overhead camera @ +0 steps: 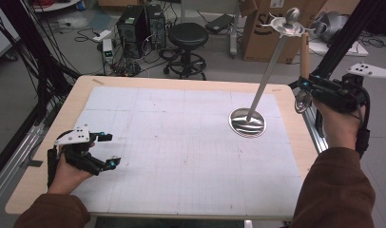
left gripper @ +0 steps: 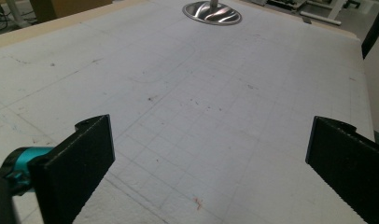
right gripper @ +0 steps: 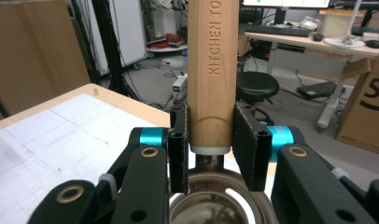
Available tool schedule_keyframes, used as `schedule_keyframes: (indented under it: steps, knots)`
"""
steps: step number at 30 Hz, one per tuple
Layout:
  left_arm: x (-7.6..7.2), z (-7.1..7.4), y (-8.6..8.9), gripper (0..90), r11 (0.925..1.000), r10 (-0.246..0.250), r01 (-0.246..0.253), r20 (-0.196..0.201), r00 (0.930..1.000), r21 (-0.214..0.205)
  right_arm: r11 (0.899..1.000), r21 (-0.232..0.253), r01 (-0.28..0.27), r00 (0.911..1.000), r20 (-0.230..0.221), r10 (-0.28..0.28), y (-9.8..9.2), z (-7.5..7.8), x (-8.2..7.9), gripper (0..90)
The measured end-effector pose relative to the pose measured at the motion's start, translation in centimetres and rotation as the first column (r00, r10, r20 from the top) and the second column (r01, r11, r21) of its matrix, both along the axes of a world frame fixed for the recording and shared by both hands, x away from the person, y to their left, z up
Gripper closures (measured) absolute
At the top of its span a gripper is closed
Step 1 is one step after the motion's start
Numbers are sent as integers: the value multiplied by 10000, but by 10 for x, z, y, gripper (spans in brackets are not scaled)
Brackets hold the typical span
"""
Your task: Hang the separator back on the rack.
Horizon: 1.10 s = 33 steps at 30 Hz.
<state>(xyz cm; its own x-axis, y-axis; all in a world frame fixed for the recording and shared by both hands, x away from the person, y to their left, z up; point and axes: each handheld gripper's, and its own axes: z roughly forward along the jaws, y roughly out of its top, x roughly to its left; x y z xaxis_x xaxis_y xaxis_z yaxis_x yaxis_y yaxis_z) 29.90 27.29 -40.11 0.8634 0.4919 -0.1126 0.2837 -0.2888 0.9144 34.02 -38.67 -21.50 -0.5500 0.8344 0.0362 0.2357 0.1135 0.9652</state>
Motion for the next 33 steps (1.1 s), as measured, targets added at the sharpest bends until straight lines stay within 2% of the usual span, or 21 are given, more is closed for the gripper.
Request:
schedule_keyframes:
  steps: [9, 33]
  knots:
    - [0, 0, 1, 17, 10000, 2, -2, -11, 10000, -46, 10000, -11, -51, 9998, -203, 51, 12, -9, 11, 682]
    - [1, -1, -1, 17, 9999, -99, 99, -29, 9999, -25, 9996, -268, 4, 9984, -566, -19, 23, -8, 27, 680]
